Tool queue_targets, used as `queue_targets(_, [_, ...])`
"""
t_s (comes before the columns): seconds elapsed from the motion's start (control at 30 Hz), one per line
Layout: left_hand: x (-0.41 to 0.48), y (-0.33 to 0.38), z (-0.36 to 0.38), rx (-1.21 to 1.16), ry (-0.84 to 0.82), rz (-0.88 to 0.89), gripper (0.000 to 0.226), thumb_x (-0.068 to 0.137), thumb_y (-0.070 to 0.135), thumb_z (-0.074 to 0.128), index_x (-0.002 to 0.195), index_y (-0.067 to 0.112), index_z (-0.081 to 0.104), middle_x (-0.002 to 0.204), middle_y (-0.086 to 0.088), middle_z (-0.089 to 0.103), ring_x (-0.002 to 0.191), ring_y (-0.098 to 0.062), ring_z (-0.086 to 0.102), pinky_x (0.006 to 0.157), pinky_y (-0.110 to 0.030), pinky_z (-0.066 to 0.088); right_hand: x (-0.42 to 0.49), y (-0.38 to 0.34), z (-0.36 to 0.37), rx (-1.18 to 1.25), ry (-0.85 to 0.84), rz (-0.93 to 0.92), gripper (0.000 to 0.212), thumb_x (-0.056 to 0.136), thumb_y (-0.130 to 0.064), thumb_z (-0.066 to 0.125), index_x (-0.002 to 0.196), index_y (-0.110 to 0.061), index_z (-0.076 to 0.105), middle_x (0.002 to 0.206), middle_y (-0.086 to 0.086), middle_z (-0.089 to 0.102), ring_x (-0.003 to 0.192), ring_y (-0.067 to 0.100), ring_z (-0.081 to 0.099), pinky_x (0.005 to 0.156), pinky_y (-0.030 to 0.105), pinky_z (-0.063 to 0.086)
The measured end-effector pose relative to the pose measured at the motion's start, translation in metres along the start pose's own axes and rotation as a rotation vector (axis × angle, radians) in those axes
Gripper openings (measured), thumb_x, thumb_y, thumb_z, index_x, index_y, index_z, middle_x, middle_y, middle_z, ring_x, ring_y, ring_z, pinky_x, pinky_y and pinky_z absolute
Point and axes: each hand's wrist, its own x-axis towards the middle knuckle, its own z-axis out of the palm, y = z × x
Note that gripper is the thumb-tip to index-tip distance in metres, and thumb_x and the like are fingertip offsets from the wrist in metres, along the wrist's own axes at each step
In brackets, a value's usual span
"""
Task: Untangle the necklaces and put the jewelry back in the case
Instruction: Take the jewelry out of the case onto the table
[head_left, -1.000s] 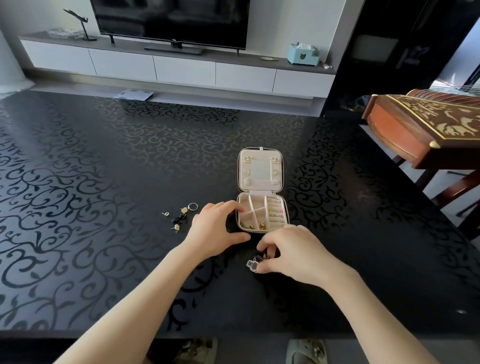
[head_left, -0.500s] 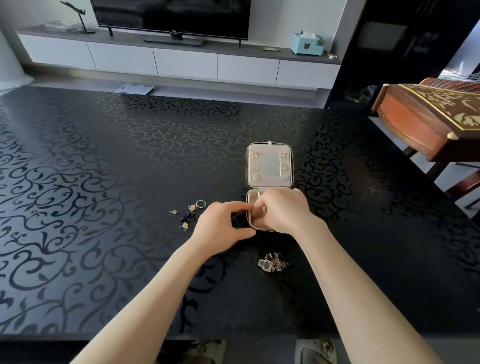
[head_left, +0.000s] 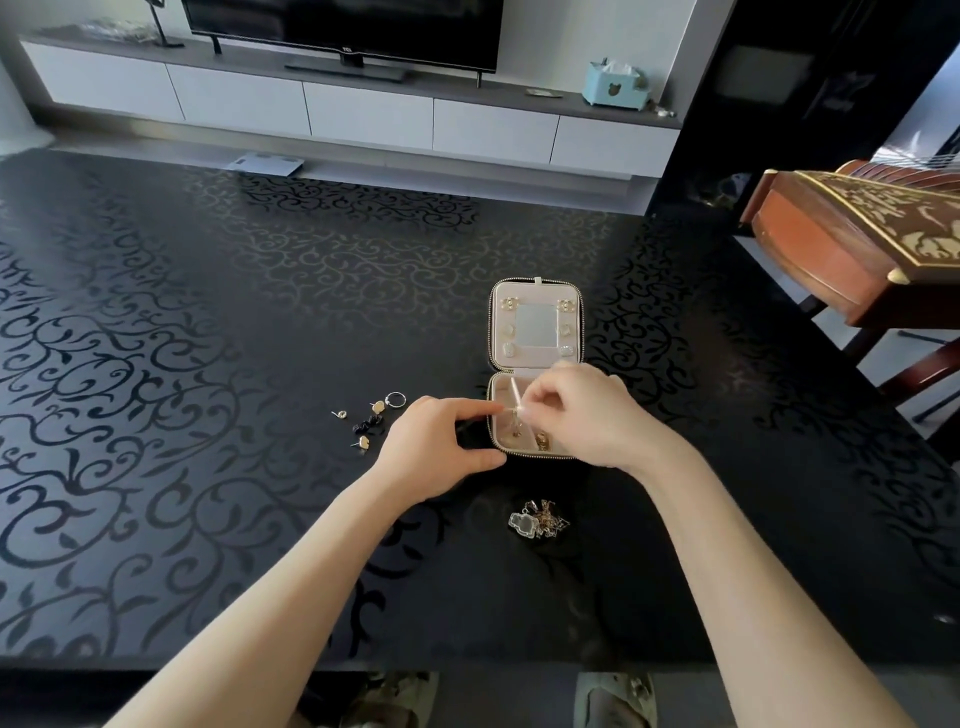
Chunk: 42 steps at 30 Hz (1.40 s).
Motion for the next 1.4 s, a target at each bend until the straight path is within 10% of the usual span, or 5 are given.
queue_targets(0.33, [0.000,-0.003,0.002,-0.007,-0.012,0.015,0.057,0.069,0.046,0.074,0.123,0.036,0.059,0.118,0.011,0.066,0.111,-0.015,0.056,0.093,-0.037,0.046,-0.044,-0.009,-0.017,0.787,-0.277,-0.106,0.014,0.099,-0.008,0.042,0.086,-0.005,0.048,0.090,0.020,0.069,0.086,0.023,0.069,0.076,0.035,0.057])
queue_targets(0.63, [-0.001,-0.001,0.000,-0.003,-0.010,-0.001,0.054,0.071,0.039,0.073,0.122,0.036,0.059,0.121,0.008,0.065,0.116,-0.016,0.053,0.095,-0.034,0.043,-0.039,-0.014,0.016,0.359,-0.293,-0.093,0.006,0.087,-0.015,0.061,0.091,-0.017,0.065,0.087,-0.003,0.068,0.080,0.013,0.066,0.078,0.037,0.057])
queue_targets(0.9, [-0.002,0.000,-0.001,0.006,-0.023,-0.032,0.055,0.072,0.041,0.074,0.124,0.039,0.057,0.119,0.007,0.064,0.117,-0.014,0.051,0.095,-0.030,0.042,-0.019,0.017,0.000,-0.027,0.245,0.080,0.016,0.087,-0.021,0.058,0.086,-0.024,0.074,0.087,-0.012,0.068,0.087,0.012,0.059,0.073,0.030,0.046])
queue_targets(1.07, [-0.003,0.002,0.000,0.004,-0.014,-0.032,0.055,0.072,0.041,0.074,0.124,0.039,0.057,0.118,0.007,0.064,0.116,-0.014,0.051,0.095,-0.031,0.042,-0.003,0.017,0.006,-0.099,0.166,0.115,0.003,0.082,-0.033,0.066,0.083,-0.030,0.068,0.069,-0.015,0.046,0.084,0.011,0.050,0.062,0.024,0.033])
queue_targets(1.4, [-0.005,0.009,0.002,0.028,0.033,-0.012,0.053,0.073,0.038,0.074,0.123,0.036,0.058,0.117,0.009,0.064,0.115,-0.016,0.049,0.096,-0.035,0.041,0.020,-0.005,0.015,-0.423,-0.013,0.267,0.026,0.083,-0.020,0.062,0.109,-0.026,0.063,0.111,-0.002,0.062,0.107,0.024,0.057,0.074,0.029,0.035])
